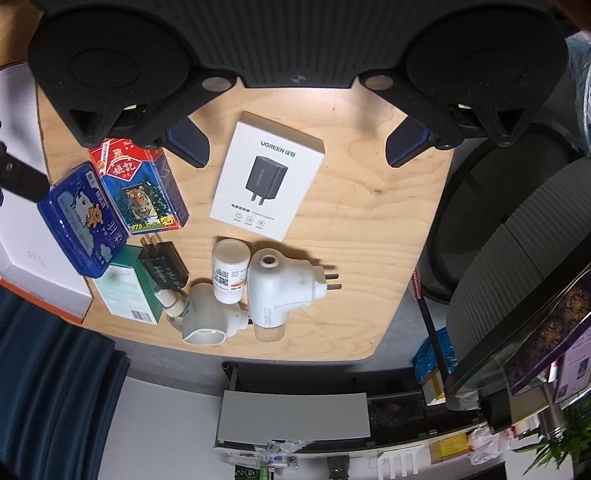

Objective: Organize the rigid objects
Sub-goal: 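Reach the right gripper to the blue tin box and grasp it, then grasp the white UGREEN charger box with the left gripper while the right lifts the blue tin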

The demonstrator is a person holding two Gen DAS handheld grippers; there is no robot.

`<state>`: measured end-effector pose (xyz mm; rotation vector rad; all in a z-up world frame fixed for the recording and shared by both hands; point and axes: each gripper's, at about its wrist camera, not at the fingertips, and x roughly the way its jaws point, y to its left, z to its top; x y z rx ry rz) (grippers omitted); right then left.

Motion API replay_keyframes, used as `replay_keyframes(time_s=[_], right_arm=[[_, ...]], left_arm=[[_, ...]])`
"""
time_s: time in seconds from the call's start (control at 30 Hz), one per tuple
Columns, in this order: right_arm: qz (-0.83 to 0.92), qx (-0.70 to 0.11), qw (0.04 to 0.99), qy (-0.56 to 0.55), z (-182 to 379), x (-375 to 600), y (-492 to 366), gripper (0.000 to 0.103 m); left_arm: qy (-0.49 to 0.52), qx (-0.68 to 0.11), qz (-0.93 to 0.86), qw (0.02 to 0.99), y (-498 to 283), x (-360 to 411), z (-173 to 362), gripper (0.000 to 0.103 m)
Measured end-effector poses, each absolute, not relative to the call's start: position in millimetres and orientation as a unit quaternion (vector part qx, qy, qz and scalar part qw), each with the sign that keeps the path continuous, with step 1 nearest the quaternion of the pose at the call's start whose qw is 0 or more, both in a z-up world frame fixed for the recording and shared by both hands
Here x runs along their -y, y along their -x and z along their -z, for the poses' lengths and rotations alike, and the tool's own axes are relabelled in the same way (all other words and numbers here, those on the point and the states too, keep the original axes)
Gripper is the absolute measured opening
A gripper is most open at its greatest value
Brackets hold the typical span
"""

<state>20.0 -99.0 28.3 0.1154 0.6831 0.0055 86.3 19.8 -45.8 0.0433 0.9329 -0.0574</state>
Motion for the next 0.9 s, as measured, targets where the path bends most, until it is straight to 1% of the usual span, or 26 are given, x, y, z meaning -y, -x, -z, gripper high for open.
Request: replay_keyframes(time_s=[0.2,0.37,0.6,0.9], right_arm=[[-0.001,-0.345,0.937,-0.056,-25,106,-33,0.102],[-0.007,-0.339,0.939,-0.055,-19,104,-43,0.102],[-0.008,-0.36,0.932,-0.05,-8,106,-66,0.102],[-0.004,-0.376,0.926,-0.027,5,108,-92,0.102]], left_arm=[[-0.029,-0.454,0.031,0.89,-95,-18,55,0.103],[-0.031,-0.459,0.032,0.887,-102,-18,61,0.1],[-0.033,-0.462,0.035,0.885,-109,-17,69,0.096],[-0.041,-0.457,0.042,0.888,-117,-16,72,0.096]])
